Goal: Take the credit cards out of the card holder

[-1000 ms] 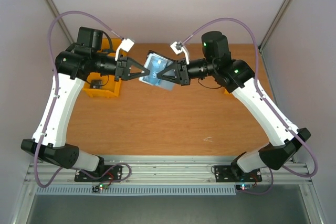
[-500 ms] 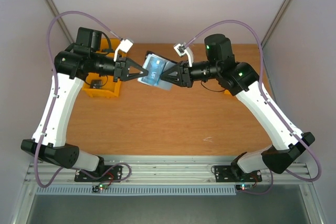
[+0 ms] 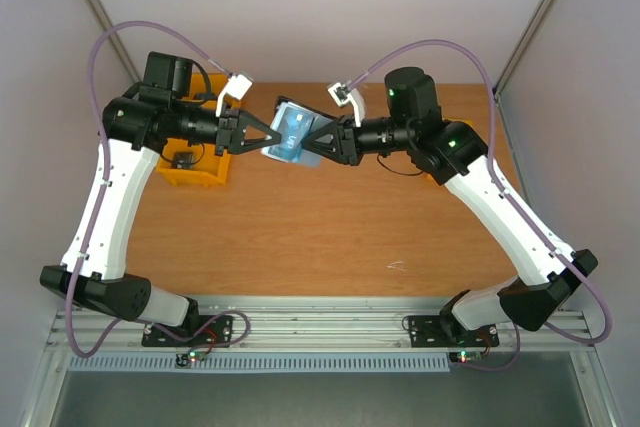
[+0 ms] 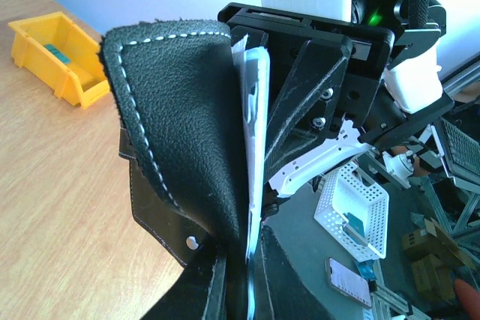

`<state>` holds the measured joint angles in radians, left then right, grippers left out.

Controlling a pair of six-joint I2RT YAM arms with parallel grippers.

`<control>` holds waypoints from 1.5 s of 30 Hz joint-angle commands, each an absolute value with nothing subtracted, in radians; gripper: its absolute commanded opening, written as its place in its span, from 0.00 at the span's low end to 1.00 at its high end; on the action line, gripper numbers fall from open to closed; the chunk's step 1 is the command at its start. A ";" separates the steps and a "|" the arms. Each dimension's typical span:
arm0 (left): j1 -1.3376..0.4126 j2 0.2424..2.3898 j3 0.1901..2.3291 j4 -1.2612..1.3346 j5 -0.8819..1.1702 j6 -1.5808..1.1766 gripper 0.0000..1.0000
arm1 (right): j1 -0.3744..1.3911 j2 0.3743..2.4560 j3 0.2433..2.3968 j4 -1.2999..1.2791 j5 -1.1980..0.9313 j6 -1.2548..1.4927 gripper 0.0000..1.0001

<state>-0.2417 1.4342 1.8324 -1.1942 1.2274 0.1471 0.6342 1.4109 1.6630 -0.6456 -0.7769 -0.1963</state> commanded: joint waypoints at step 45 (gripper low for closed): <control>-0.253 1.403 1.699 -1.027 1.250 0.025 0.00 | 0.595 1.425 1.719 -0.816 -0.869 -0.307 0.01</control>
<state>-0.2619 1.4181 1.6958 -1.0817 1.2667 0.0479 0.6094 1.4277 1.6974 -0.7727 -0.8738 -0.2558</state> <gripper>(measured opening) 0.065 0.014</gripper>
